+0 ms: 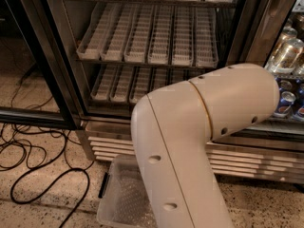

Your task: Pick water bottle from bottom shelf of fridge

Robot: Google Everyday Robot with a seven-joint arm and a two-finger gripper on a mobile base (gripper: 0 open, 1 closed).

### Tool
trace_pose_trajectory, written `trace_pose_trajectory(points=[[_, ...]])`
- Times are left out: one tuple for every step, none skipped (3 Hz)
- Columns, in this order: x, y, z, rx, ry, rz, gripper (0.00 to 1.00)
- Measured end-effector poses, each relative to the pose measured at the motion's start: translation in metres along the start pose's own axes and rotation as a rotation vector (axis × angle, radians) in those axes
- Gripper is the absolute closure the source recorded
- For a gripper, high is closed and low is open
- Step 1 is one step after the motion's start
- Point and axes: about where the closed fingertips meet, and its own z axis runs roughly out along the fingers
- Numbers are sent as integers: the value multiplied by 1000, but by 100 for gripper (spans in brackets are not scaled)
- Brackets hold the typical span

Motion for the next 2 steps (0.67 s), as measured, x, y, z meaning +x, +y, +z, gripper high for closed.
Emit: trace_pose_trajectory(points=[[-1, -1, -2, 2, -5, -1, 100], [-1, -1, -3, 2, -8, -1, 100]])
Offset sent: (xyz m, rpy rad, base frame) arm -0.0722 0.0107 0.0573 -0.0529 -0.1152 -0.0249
